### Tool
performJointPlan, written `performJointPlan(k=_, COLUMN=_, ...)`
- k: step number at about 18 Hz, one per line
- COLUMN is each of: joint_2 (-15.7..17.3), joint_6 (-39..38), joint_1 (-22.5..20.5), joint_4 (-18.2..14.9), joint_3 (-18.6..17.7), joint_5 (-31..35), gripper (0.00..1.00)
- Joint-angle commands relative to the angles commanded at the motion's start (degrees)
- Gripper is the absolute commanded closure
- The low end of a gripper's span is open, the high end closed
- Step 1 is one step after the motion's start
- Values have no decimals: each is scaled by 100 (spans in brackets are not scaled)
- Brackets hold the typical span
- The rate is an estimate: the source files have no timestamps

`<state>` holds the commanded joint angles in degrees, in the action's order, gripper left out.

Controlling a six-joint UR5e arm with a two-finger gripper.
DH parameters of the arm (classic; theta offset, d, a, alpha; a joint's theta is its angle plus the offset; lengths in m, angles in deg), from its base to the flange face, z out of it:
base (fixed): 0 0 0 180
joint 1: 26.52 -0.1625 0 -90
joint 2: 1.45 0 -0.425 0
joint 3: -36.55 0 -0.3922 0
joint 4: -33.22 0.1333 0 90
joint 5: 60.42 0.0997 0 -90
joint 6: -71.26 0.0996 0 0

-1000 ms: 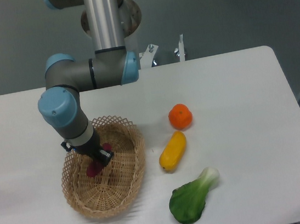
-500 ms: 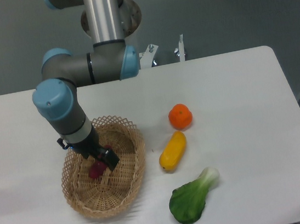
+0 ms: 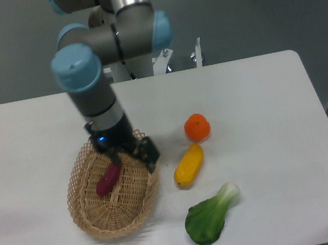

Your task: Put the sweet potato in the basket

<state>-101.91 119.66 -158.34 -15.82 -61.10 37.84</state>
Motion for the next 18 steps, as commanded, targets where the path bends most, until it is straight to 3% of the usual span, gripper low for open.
performJointPlan(k=6, joint_2=238, joint_6=2030, joint_1=-1248, joint_4=-843, joint_3=343, joint_5=27, gripper=0)
performJointPlan(k=12, joint_2=299, joint_6=4904, joint_1=-2636, joint_4=-1116, joint_3=405, joint_5=-728, gripper=0)
performJointPlan(k=15, joint_2=352, joint_6=5740, joint_1=-3129, joint_4=-1292, joint_3=413, joint_5=-1115, gripper=0)
performJointPlan(k=18, joint_2=378, joint_6=5918, joint_1=-3236, joint_4=-1301, joint_3=370, joint_5=-1107, gripper=0)
